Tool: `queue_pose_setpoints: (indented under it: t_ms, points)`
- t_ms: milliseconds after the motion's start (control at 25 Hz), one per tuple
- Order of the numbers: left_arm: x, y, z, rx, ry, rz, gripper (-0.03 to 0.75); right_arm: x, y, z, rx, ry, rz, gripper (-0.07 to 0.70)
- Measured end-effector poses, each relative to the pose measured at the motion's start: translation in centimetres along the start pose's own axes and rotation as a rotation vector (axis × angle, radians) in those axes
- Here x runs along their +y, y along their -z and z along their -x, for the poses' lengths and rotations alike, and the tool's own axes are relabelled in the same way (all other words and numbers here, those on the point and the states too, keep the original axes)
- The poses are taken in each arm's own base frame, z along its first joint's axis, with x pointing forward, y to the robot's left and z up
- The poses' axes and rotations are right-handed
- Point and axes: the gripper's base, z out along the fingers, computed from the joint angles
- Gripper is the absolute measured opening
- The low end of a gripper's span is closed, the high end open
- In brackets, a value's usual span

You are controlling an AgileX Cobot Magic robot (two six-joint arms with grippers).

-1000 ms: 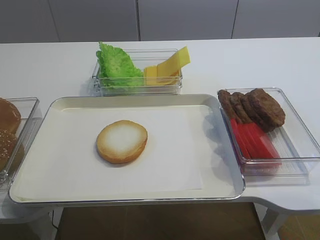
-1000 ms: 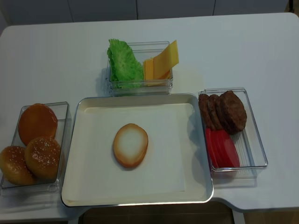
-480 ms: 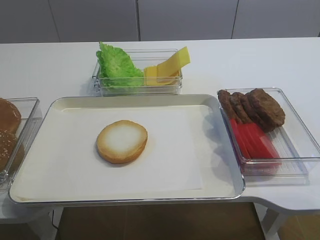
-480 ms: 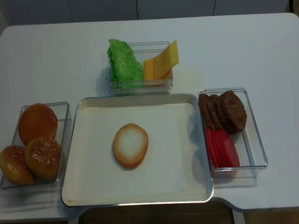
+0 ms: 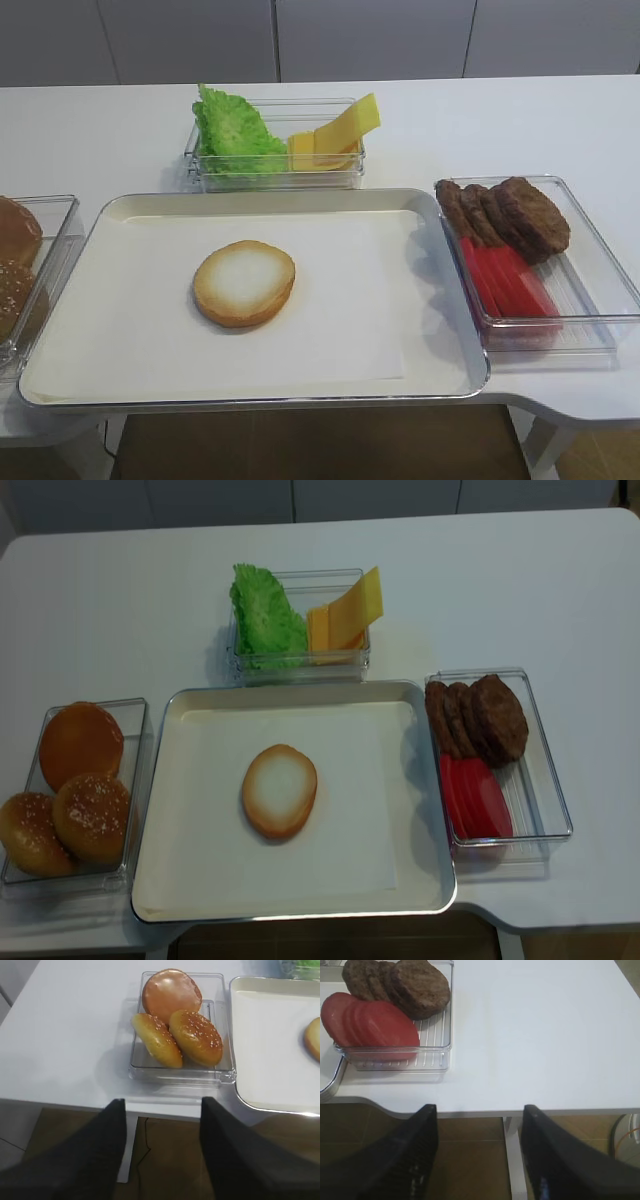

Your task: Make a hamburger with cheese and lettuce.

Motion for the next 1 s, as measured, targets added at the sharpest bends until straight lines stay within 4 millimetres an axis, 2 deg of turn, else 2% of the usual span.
queue_pose_setpoints:
  t_ms: [200, 440, 1000]
  points:
    - [0.0, -0.7, -2.4, -0.015, 0.008, -0.023, 0.355, 0.0, 0.0, 0.0, 0.0, 0.0, 0.0, 0.406]
    - [0.0, -1.7, -3.7, 0.008, 0.007, -0.021, 0.351, 0.0, 0.0, 0.0, 0.0, 0.0, 0.0, 0.406]
    - [-0.1, -2.8, -3.7, -0.025, 0.004, -0.027, 0.351, 0.0, 0.0, 0.0, 0.0, 0.0, 0.0, 0.406]
